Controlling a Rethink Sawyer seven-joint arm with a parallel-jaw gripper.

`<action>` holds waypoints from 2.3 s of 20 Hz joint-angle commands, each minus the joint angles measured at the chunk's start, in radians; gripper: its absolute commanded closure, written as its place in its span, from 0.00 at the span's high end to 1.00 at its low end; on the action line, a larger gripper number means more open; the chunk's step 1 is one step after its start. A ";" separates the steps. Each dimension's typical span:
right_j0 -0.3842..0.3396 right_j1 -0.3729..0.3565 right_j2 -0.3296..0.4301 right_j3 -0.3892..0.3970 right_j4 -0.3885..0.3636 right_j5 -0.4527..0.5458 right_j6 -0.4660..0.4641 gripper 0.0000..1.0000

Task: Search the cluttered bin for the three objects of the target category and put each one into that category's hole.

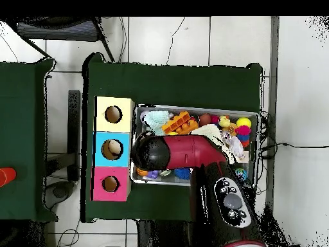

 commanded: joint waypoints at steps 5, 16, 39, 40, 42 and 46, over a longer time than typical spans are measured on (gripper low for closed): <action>0.040 -0.034 0.034 0.060 0.057 0.049 0.035 0.00; 0.196 -0.055 -0.075 0.067 0.106 0.027 0.177 0.00; 0.876 0.174 -0.835 -0.189 0.093 -0.142 0.653 0.00; 0.878 0.191 -0.849 -0.185 0.098 -0.174 0.665 0.00; 0.863 0.219 -0.858 -0.179 0.119 -0.220 0.670 0.00; 0.862 0.248 -0.855 -0.162 0.176 -0.264 0.678 0.00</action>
